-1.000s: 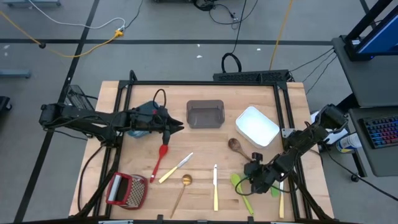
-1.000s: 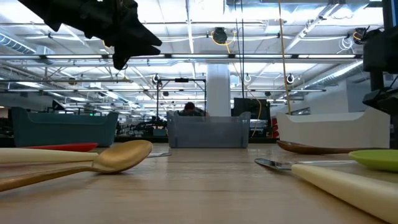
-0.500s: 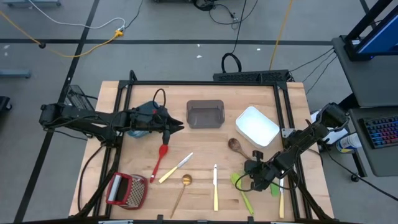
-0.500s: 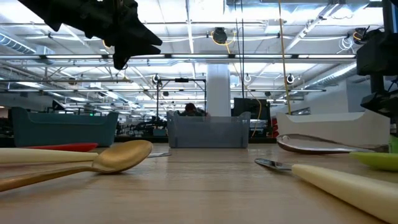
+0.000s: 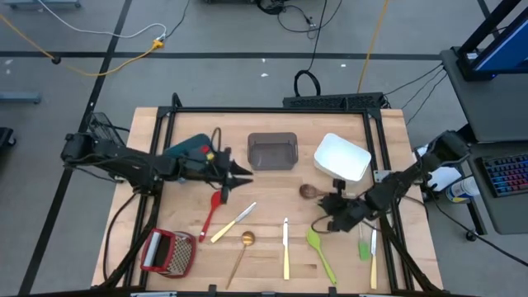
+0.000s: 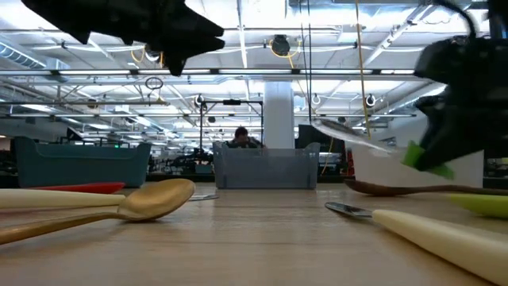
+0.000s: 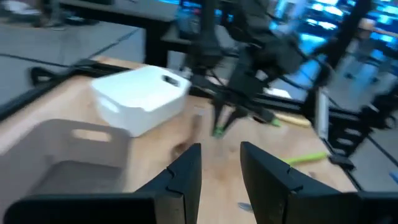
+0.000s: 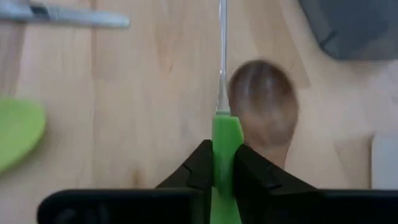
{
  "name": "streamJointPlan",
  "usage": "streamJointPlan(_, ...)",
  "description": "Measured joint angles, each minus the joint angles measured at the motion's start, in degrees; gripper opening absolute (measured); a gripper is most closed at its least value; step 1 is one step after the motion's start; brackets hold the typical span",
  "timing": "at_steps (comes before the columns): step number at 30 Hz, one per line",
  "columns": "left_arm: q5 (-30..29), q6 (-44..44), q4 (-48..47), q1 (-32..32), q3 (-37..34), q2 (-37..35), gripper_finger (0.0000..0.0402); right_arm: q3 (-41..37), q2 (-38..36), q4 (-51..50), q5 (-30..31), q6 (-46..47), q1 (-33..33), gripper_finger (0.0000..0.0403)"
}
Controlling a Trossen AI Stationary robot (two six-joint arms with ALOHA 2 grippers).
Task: Pick & Place Kitchen Items
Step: Put the left green spatula into the blue bin
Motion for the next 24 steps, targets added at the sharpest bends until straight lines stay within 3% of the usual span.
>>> streamJointPlan(6,0.44,0.11,10.31,-2.11,0.0,7.26,0.0115,0.0,0.31,11.94,-8.68,-12.62,-8.44,0.0035)
streamJointPlan(11,0.0,-1.39,10.09,-2.21,4.01,12.86,0.0115,0.03,0.27,20.31,-12.14,-21.5,-13.31,0.0038)
streamJointPlan(20,-0.12,1.44,10.05,-2.18,9.27,20.81,0.0115,0.09,0.2,25.62,-16.9,-25.48,-18.66,0.004)
streamJointPlan(24,-3.21,1.6,9.01,-2.17,9.16,22.2,0.0115,0.11,0.24,26.05,-18.27,-25.93,-20.43,0.0039)
